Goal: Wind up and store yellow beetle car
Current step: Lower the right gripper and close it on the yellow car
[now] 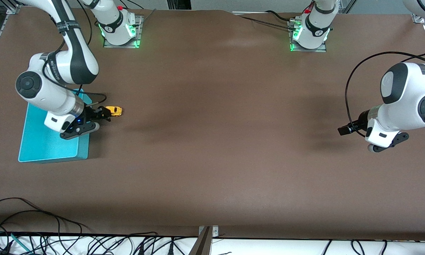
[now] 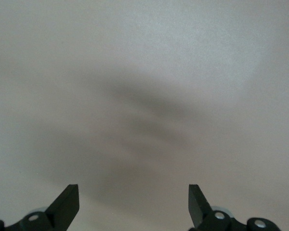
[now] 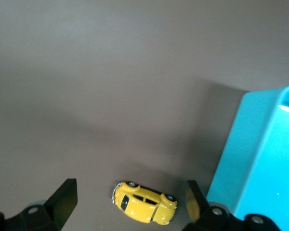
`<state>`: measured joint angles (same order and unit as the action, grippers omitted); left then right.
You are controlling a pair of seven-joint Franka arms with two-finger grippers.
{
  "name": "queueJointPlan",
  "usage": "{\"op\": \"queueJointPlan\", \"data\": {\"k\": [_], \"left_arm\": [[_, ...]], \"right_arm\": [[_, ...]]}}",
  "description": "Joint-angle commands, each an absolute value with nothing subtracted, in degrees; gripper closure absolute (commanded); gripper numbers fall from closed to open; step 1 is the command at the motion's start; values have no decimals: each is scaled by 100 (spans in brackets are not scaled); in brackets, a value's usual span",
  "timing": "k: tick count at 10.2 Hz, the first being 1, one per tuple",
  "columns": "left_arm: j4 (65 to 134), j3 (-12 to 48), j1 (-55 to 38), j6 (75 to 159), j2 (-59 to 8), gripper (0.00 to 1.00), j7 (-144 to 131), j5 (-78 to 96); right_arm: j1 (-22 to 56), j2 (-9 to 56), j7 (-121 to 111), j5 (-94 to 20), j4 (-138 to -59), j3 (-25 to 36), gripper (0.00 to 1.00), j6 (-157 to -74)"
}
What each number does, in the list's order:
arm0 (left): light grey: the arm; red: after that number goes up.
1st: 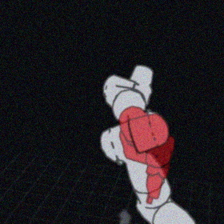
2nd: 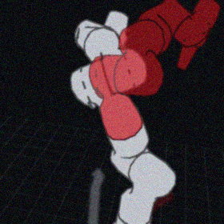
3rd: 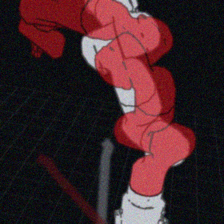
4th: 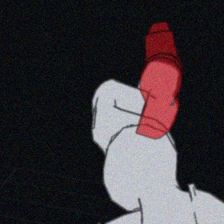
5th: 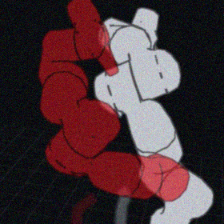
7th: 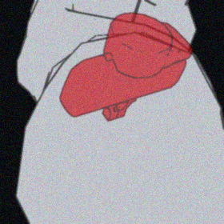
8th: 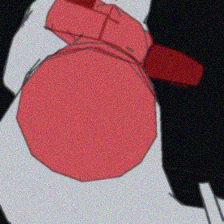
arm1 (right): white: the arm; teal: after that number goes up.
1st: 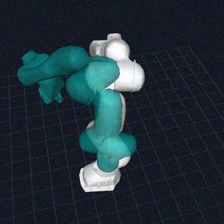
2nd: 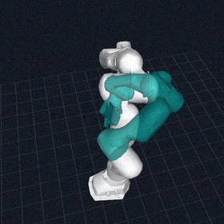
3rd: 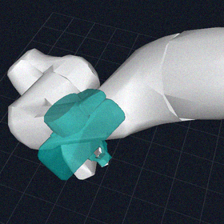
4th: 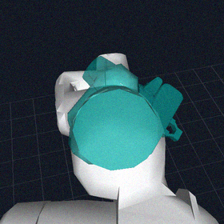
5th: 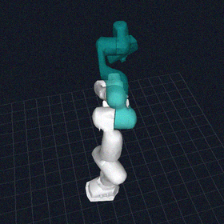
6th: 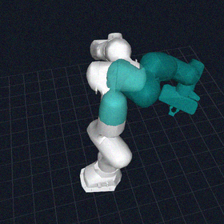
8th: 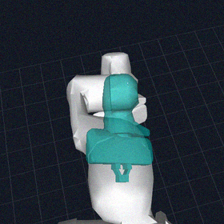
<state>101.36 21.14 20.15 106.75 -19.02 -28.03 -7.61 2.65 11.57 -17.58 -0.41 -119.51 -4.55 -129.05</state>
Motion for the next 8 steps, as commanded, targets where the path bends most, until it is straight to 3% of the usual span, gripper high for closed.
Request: {"op": "queueJointPlan", "data": {"k": [1,8], "left_arm": [[10081,2101,2021,10521,-1837,0,-2601,-650],[10081,2109,2013,10512,-1837,0,-2610,-650]], "right_arm": [[299,862,-2798,0,-12549,-685,0,-13287],[-228,782,-6807,-18,-12920,-729,0,-13676]]}}
